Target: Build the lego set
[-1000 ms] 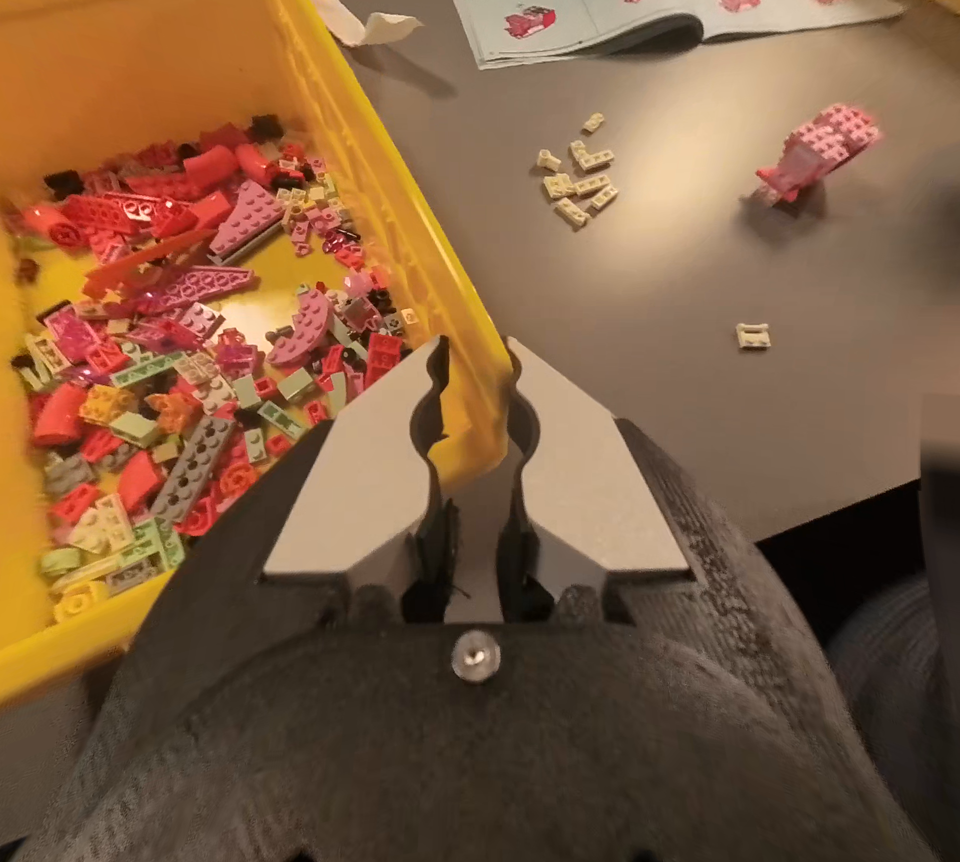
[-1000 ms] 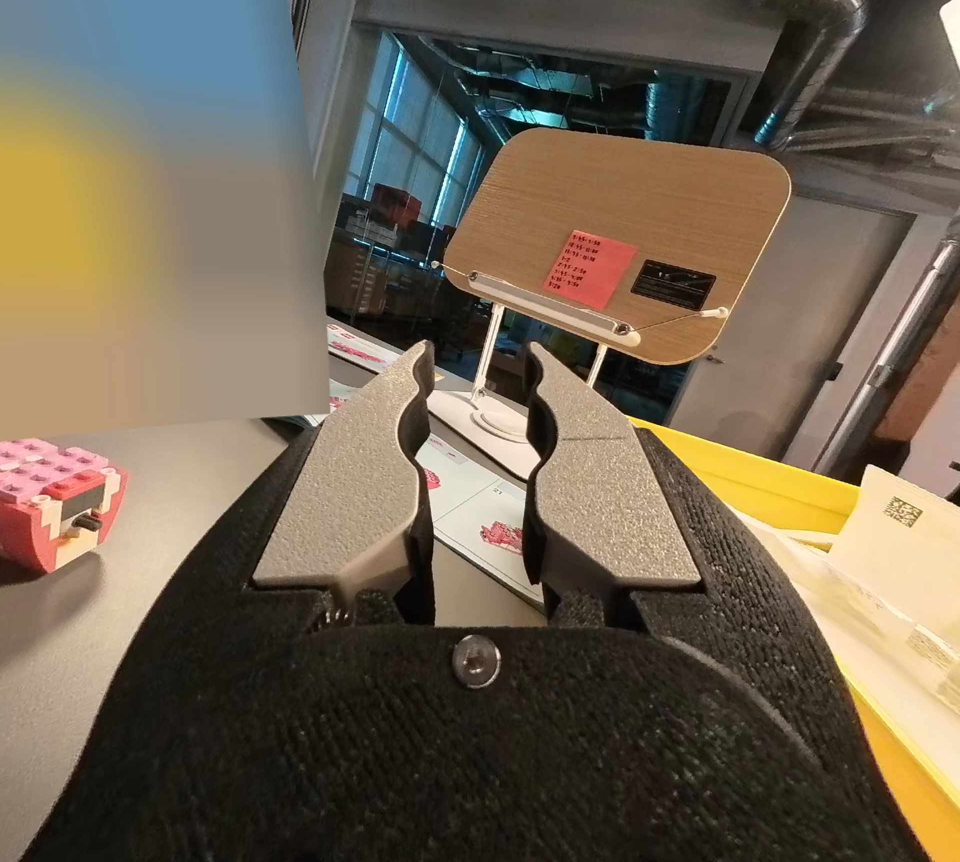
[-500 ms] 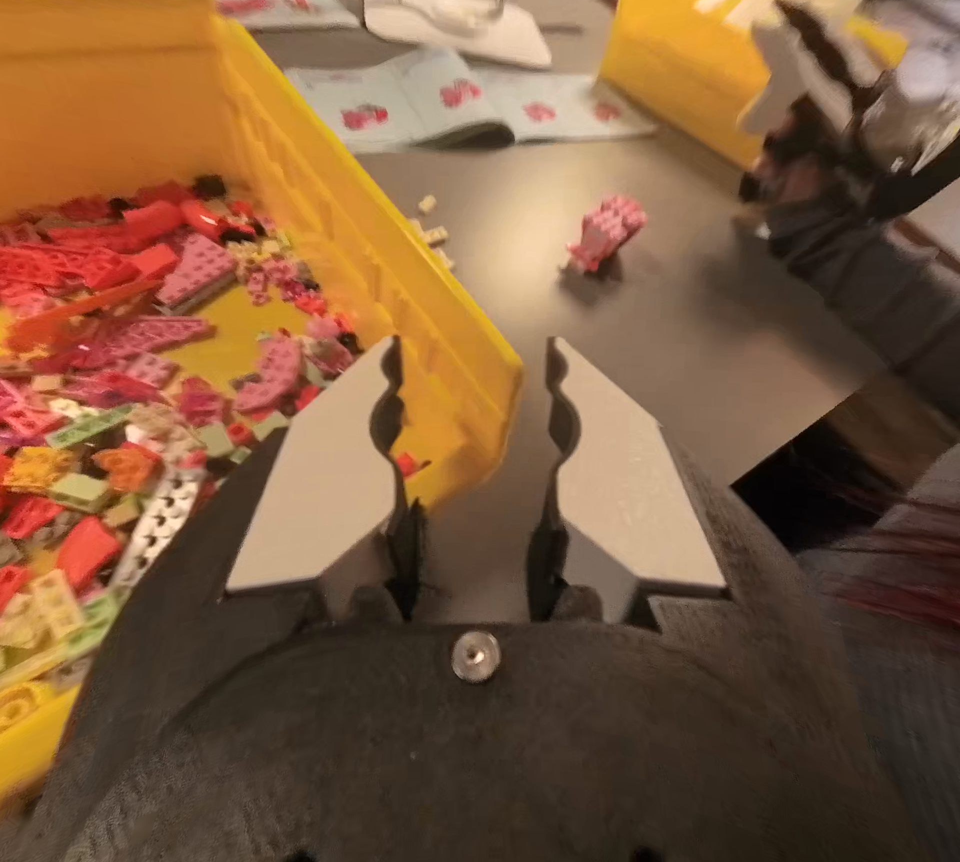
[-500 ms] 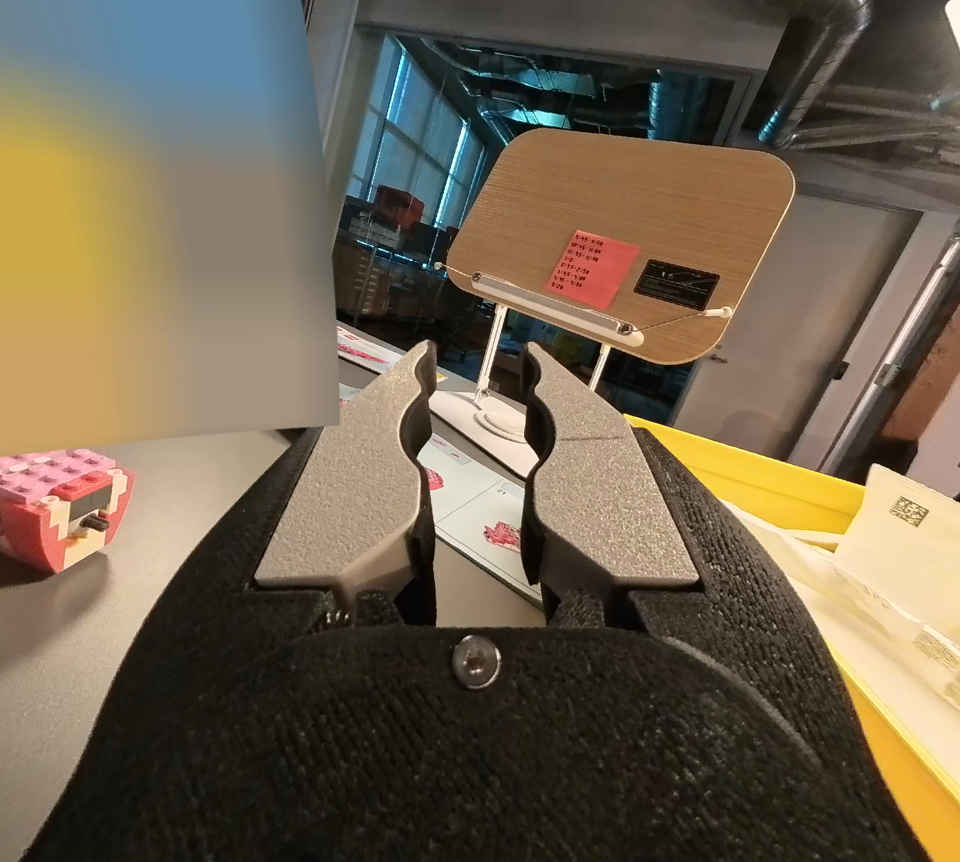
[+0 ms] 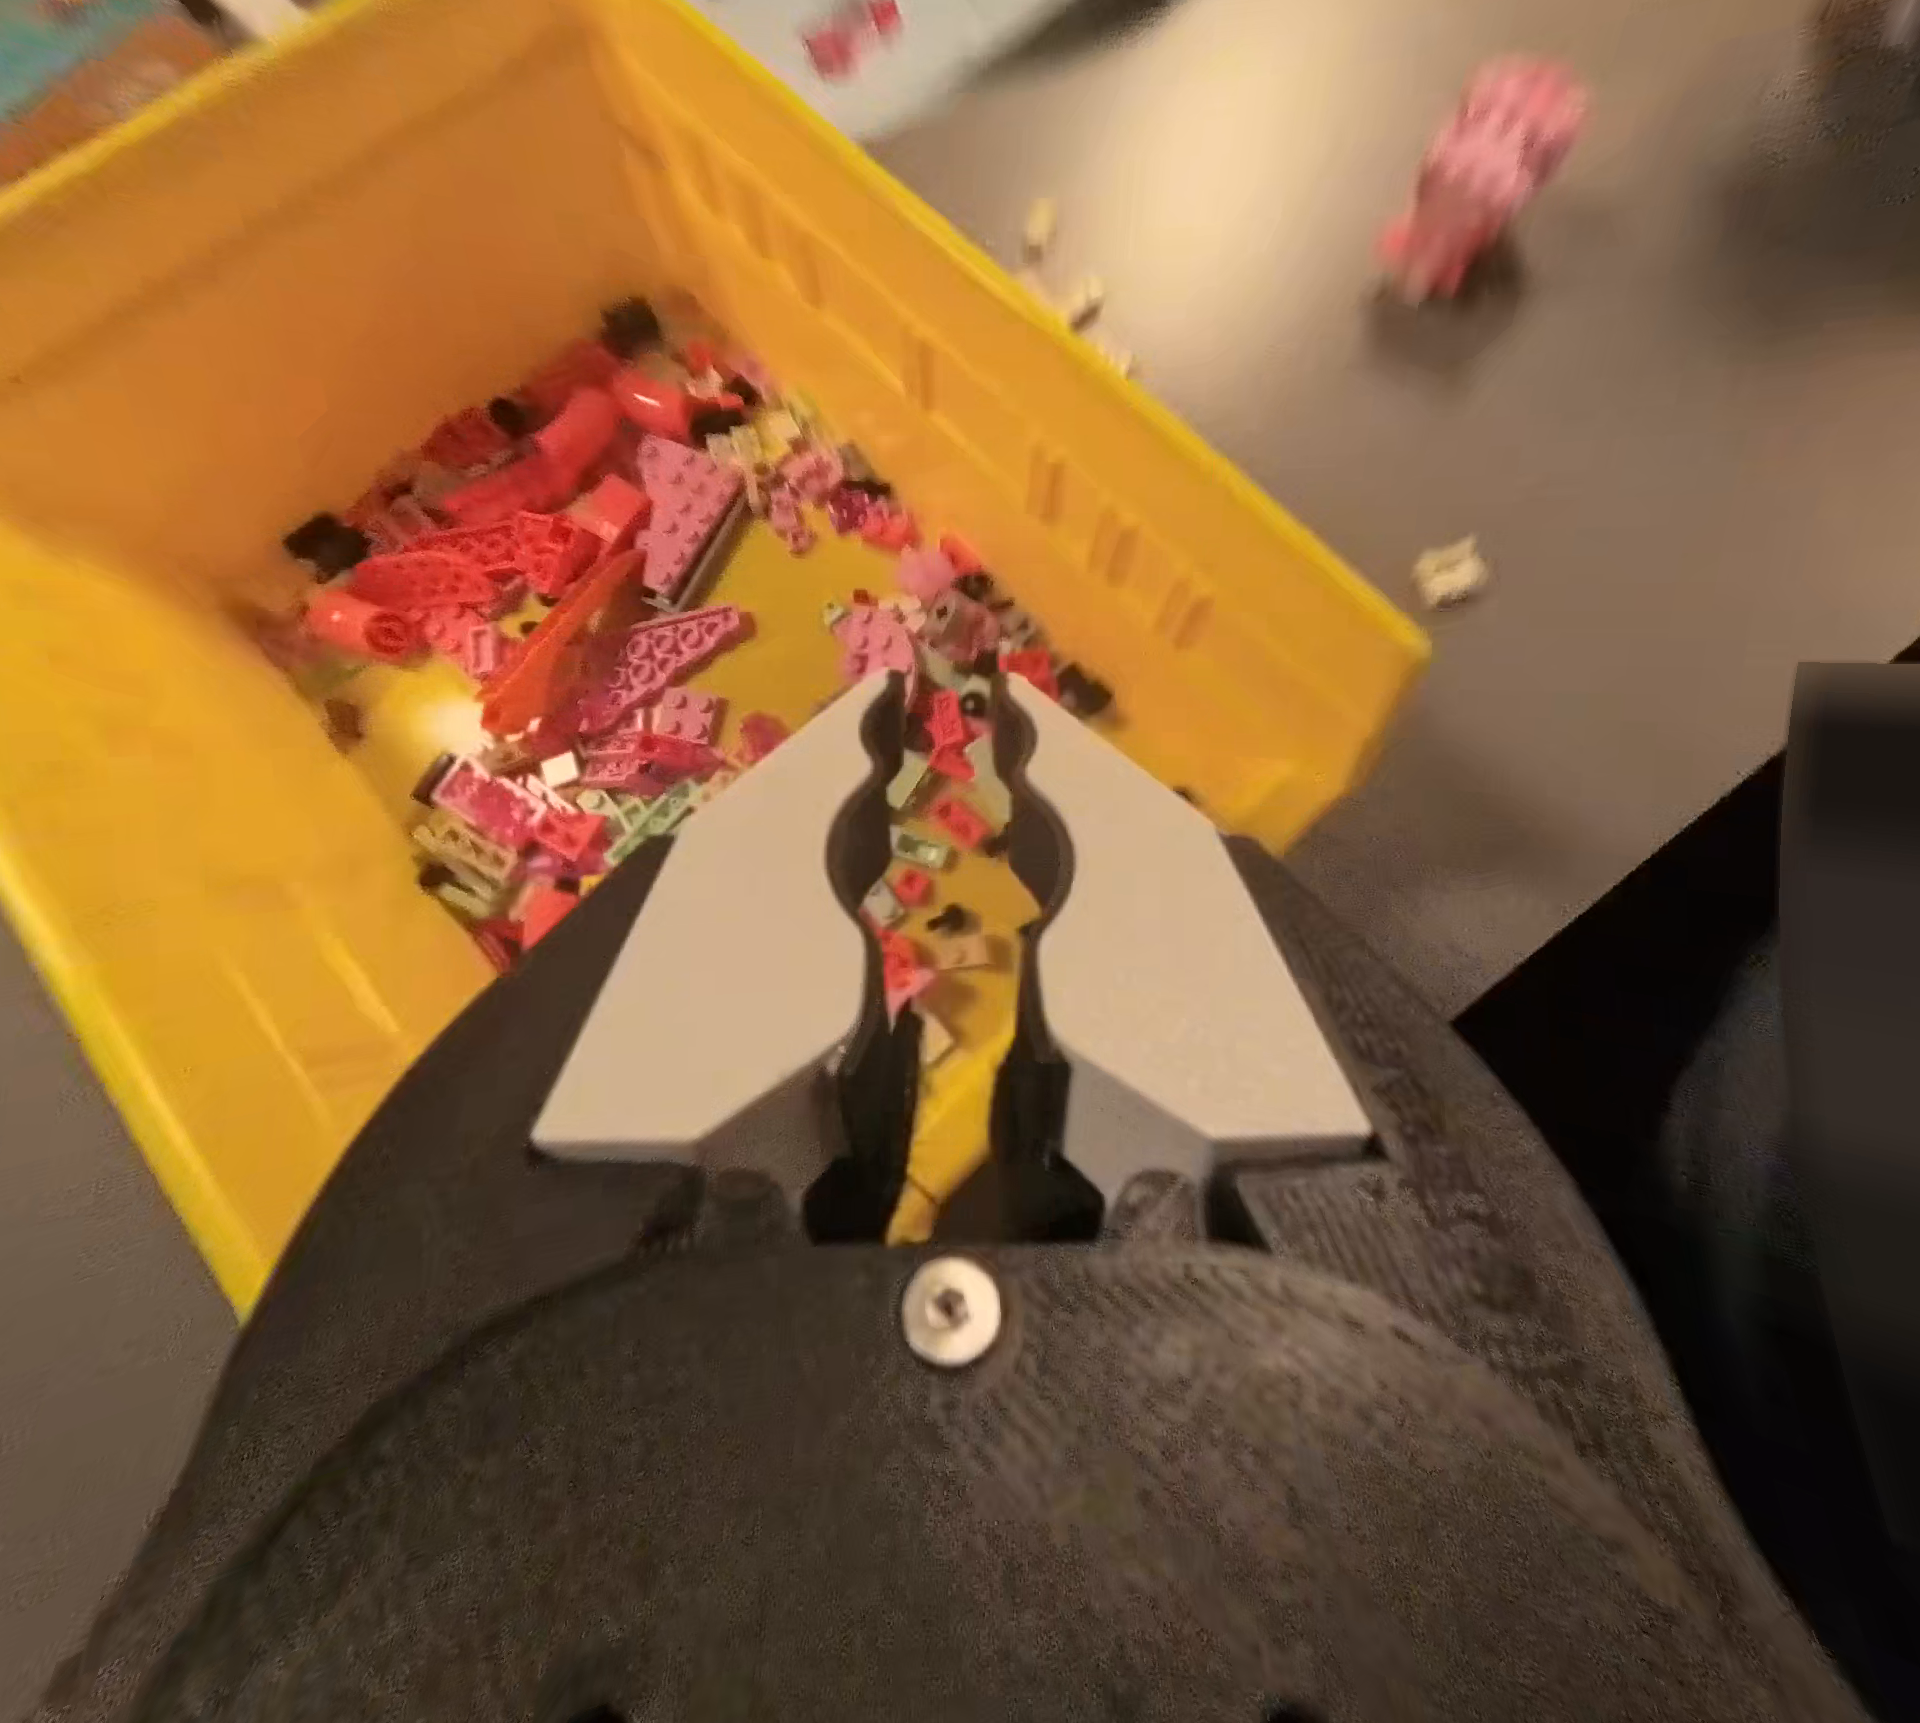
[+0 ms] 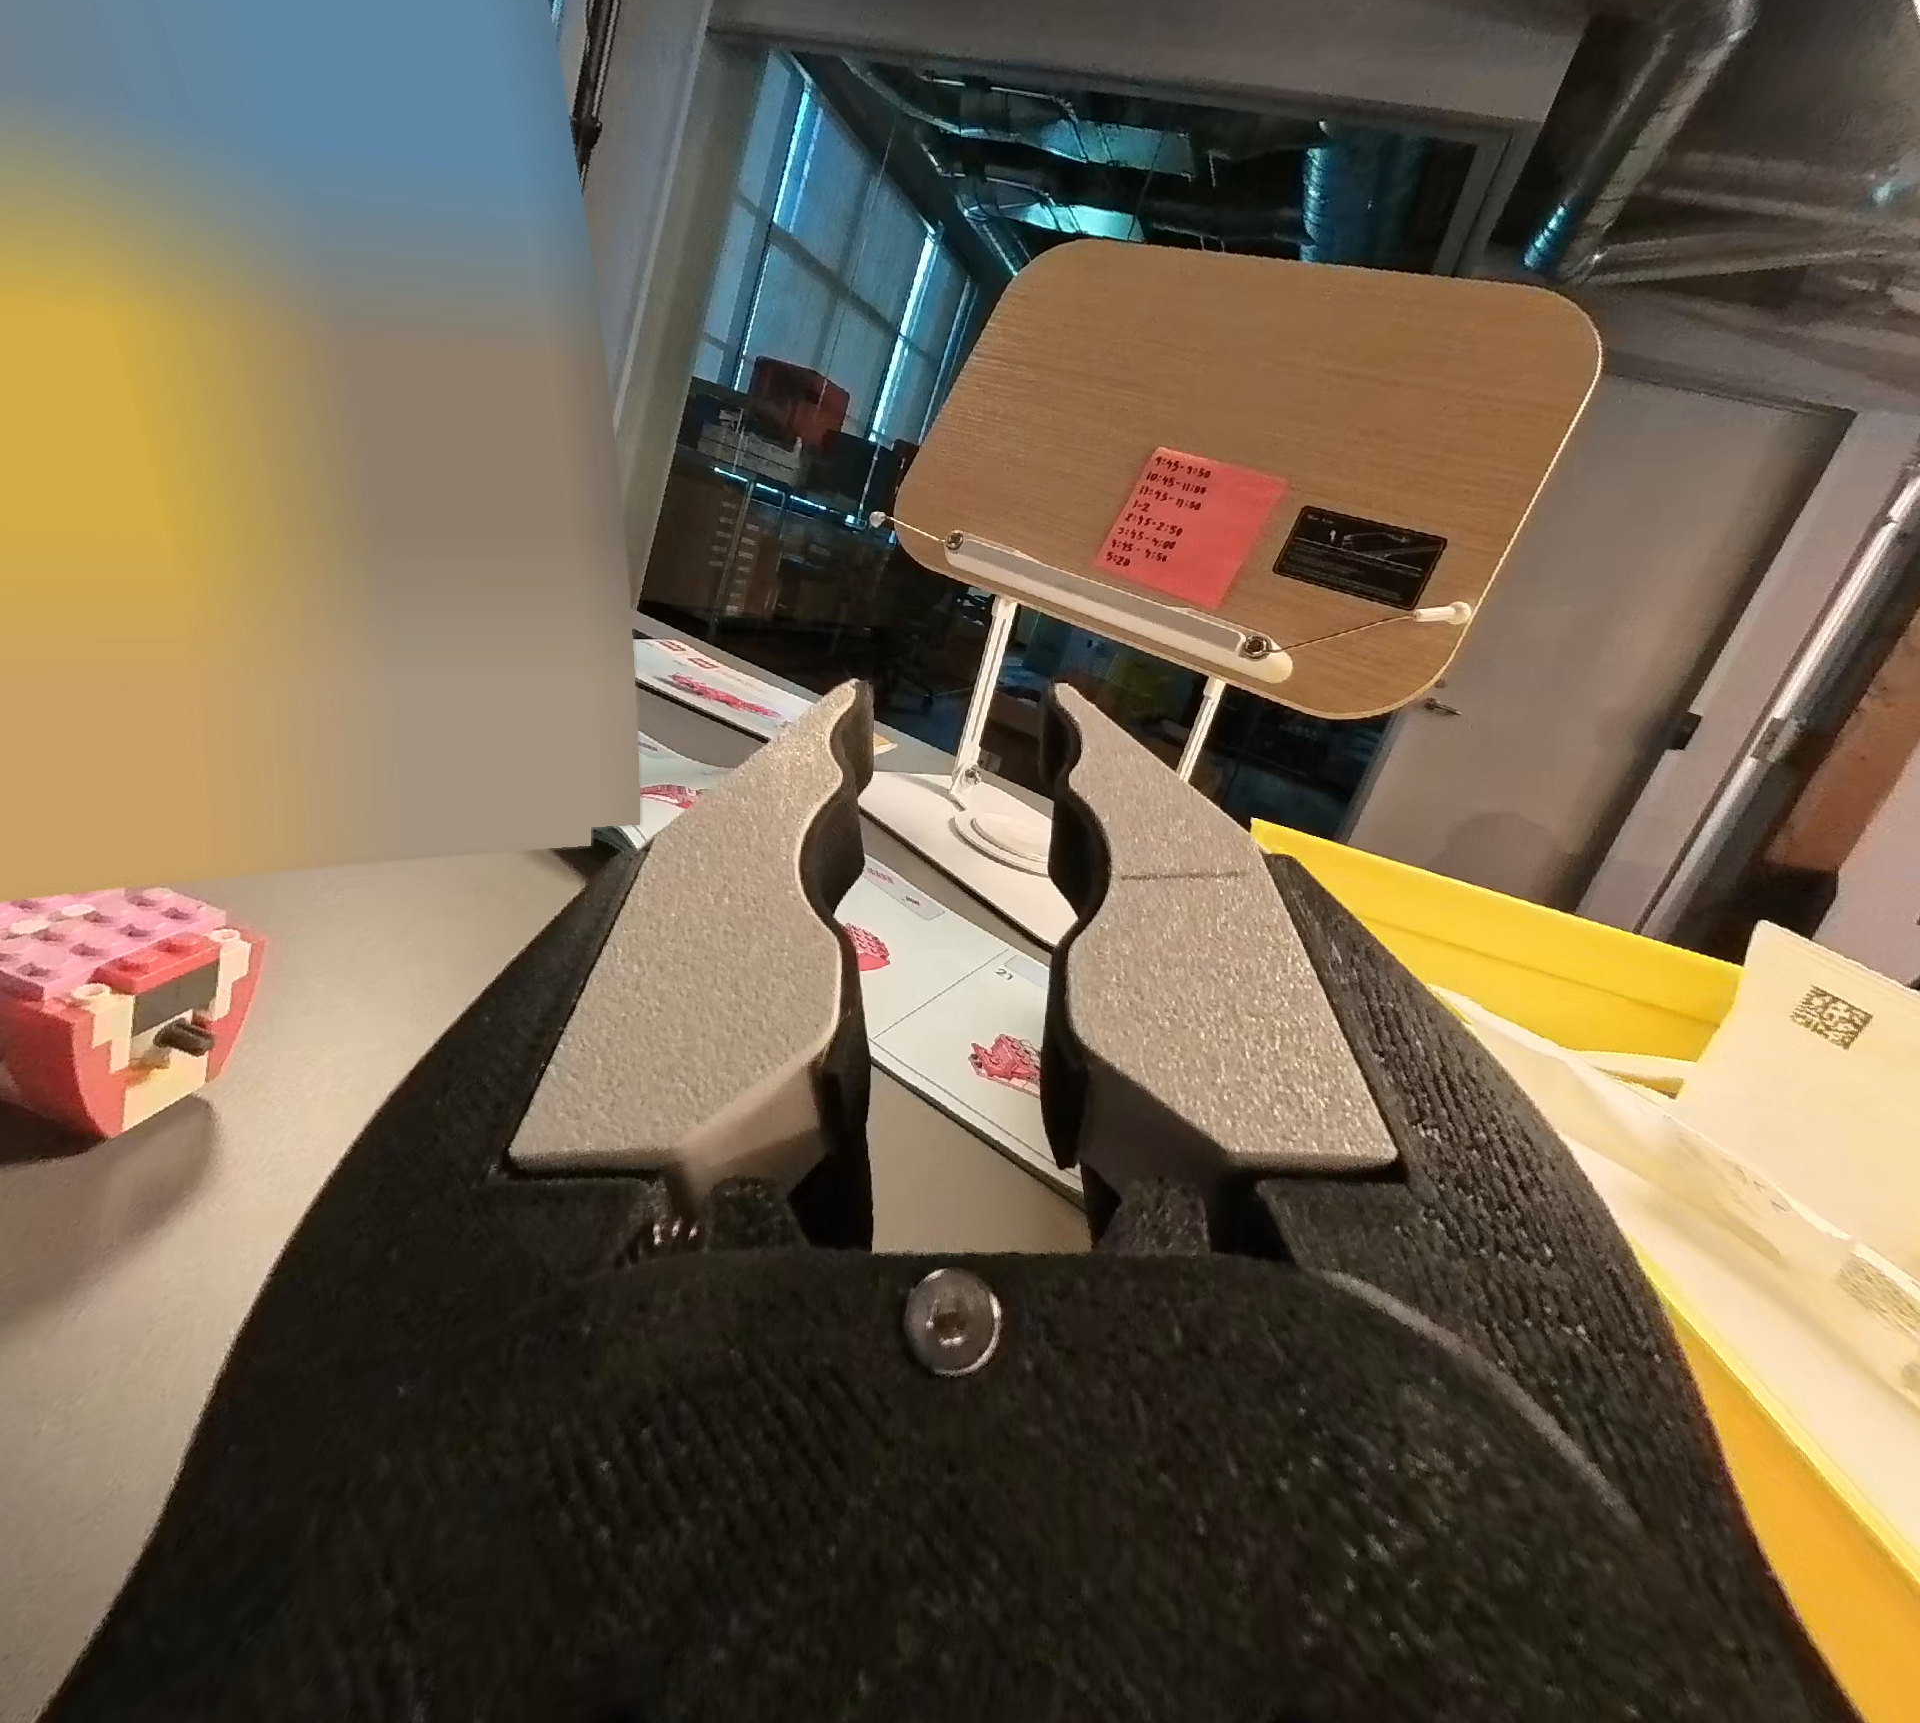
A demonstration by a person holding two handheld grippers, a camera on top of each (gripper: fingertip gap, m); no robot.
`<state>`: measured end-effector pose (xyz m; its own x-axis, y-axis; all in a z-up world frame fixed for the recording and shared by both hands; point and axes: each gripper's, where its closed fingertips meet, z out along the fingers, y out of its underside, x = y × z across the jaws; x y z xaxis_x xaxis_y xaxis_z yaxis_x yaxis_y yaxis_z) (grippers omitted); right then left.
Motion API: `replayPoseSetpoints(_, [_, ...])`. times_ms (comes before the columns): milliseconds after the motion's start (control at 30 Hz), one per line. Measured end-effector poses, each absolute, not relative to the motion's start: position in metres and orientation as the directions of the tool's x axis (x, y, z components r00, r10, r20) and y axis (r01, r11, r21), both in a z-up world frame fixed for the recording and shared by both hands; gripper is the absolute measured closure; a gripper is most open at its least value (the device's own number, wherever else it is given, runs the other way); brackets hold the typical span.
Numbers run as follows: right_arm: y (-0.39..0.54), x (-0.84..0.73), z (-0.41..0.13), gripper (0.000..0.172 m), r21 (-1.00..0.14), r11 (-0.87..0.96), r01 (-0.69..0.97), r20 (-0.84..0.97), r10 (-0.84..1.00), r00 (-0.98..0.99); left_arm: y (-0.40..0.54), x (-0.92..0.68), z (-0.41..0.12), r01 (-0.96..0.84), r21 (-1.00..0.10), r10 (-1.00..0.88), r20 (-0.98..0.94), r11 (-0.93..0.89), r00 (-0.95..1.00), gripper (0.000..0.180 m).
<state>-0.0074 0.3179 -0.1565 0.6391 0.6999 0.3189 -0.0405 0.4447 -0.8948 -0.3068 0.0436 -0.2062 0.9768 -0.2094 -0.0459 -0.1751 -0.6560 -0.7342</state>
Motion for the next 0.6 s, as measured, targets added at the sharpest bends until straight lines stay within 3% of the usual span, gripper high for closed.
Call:
replayPoseSetpoints(133, [0.318,-0.007,-0.156,0.141,-0.894,0.446,-0.039,0.321,0.698,0.64,0.052,-0.297,-0.245,-0.451,-0.538,-0.48,-0.095,-0.712,0.872,0.164])
replayPoseSetpoints(267, [0.318,-0.007,-0.156,0.141,-0.895,0.445,-0.039,0.32,0.698,0.641,0.058,-0.301,-0.273,-0.566,-0.404,-0.58,-0.102,-0.718,0.808,0.161])
replayPoseSetpoints(600, [0.317,-0.009,-0.157,0.141,-0.895,0.445,-0.035,0.325,0.703,0.633,0.058,-0.301,-0.281,-0.576,-0.407,-0.622,-0.024,-0.709,0.783,0.165])
